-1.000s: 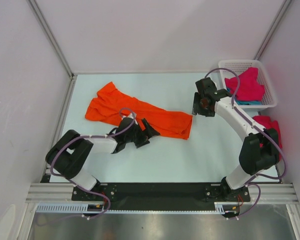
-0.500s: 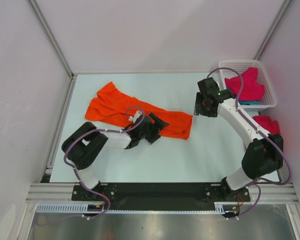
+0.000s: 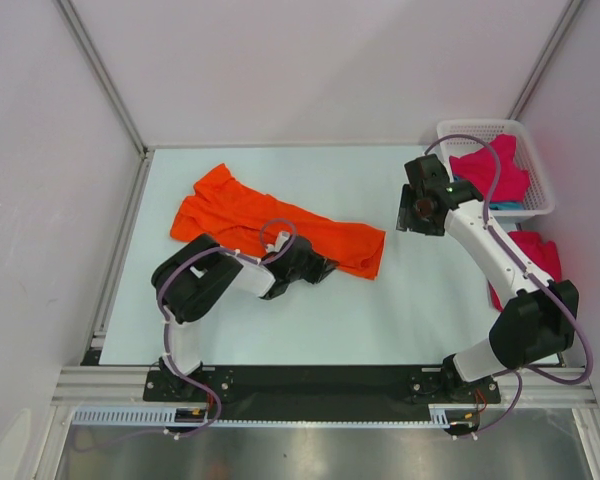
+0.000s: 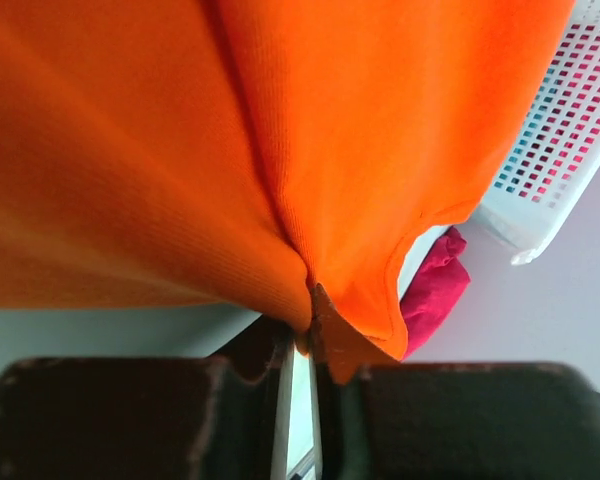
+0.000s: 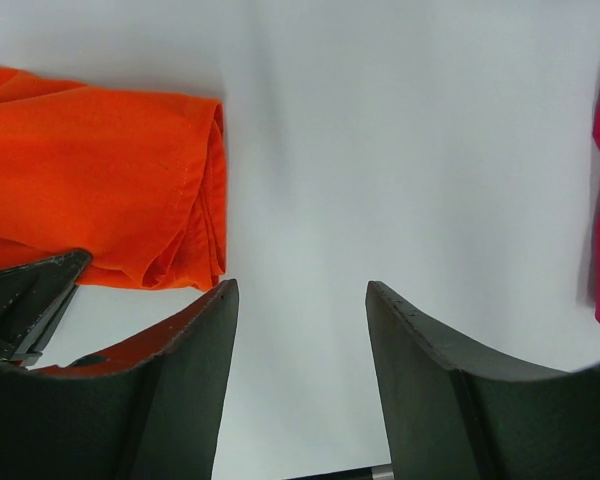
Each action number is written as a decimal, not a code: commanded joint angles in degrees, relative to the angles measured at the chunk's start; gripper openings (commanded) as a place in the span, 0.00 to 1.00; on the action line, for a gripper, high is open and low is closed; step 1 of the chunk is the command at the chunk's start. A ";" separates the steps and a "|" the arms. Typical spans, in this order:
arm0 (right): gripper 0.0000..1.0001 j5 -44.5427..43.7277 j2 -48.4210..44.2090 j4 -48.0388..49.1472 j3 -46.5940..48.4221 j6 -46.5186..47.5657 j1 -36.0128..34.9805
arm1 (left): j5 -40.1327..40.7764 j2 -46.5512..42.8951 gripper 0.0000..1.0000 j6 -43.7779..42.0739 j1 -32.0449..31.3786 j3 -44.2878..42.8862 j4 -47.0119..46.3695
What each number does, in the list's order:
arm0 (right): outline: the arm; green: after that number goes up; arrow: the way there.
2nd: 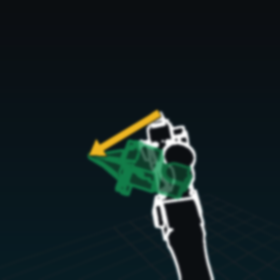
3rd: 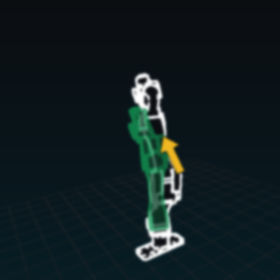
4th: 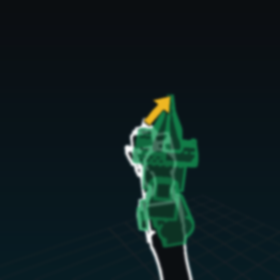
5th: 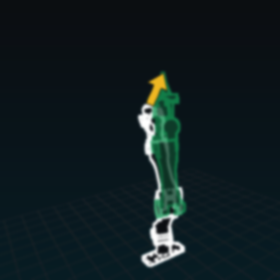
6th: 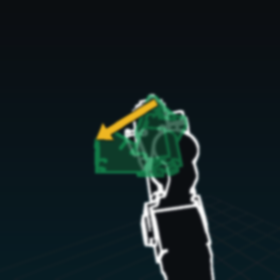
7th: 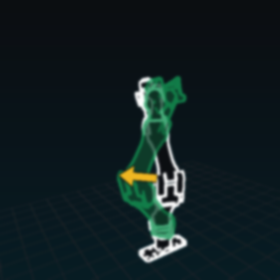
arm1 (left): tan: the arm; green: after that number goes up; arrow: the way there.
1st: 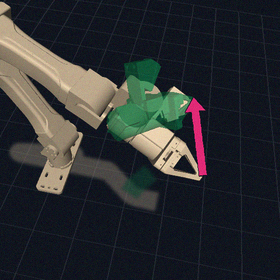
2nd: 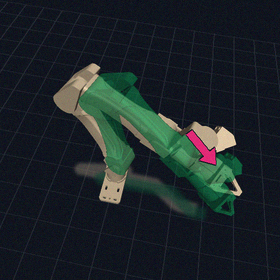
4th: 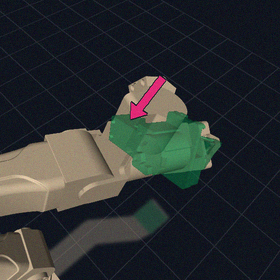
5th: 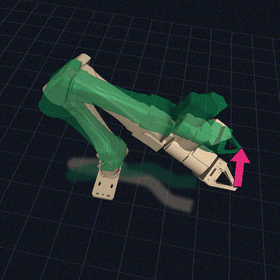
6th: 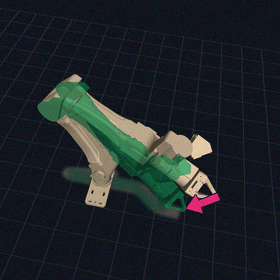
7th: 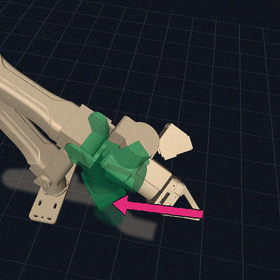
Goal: Fold and stack the t-shirts
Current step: Rotate the tshirt 90 degrees
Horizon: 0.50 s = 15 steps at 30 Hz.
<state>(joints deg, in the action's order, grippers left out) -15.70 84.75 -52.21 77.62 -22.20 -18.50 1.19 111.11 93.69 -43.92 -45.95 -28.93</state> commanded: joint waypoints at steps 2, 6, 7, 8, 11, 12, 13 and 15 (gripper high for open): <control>0.59 -0.03 -1.52 -0.88 2.44 0.66 -0.04 | -0.66 0.25 0.05 -0.08 -0.55 0.69 0.89; 0.59 0.06 -2.04 -0.79 2.44 0.93 0.13 | -4.09 -3.51 0.00 -3.59 -0.55 1.65 1.59; 0.59 0.32 -2.05 -0.62 2.44 0.93 0.13 | -4.53 -4.84 0.00 -4.38 -0.55 3.14 1.94; 0.59 0.58 -2.05 -0.53 2.44 0.84 0.13 | -4.79 -6.24 0.00 -5.18 -0.46 4.11 2.47; 0.59 1.73 -1.87 0.43 2.71 0.93 0.04 | -5.67 -12.39 0.00 -7.38 -0.55 9.55 3.70; 0.59 1.90 -1.70 0.61 3.14 0.93 -0.04 | -6.80 -14.32 0.00 -8.25 -0.64 11.13 3.79; 0.59 2.17 -1.43 0.61 3.49 1.10 -0.13 | -7.34 -17.91 0.00 -8.52 -0.81 15.06 3.96; 0.59 2.78 -0.64 0.53 4.37 1.45 -0.39 | -7.69 -22.76 0.00 -8.61 -1.51 19.48 4.66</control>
<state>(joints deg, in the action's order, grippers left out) -14.39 84.75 -52.45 78.32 -22.13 -18.52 -3.73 97.73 88.27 -44.10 -33.43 -26.09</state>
